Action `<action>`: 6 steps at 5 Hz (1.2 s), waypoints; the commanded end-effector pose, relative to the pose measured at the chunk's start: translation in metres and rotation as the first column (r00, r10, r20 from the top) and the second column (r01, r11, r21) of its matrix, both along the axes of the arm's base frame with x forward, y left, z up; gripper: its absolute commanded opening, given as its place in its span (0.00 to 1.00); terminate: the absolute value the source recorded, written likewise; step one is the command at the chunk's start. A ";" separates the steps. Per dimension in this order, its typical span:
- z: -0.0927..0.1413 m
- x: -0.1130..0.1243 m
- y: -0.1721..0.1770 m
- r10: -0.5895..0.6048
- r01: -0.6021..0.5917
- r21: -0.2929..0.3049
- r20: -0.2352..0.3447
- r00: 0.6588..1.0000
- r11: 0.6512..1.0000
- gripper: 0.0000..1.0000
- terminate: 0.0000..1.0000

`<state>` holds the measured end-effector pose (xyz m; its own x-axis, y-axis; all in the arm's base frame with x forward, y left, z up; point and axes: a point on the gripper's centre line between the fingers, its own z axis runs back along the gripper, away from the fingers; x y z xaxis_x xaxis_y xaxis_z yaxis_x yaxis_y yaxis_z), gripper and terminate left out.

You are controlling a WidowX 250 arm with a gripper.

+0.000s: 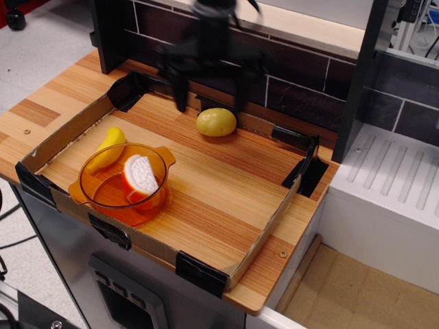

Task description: Take sushi out of pot

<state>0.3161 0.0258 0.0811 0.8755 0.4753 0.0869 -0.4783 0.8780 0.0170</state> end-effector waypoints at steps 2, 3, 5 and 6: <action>0.023 -0.069 0.011 0.141 -0.141 0.031 0.030 0.990 0.989 1.00 0.00; 0.013 -0.095 0.019 0.184 -0.184 0.049 0.022 0.983 0.982 1.00 0.00; -0.009 -0.116 0.041 0.295 -0.294 -0.022 0.056 0.954 0.956 1.00 0.00; -0.011 -0.111 0.054 0.325 -0.324 -0.018 0.079 0.943 0.946 1.00 0.00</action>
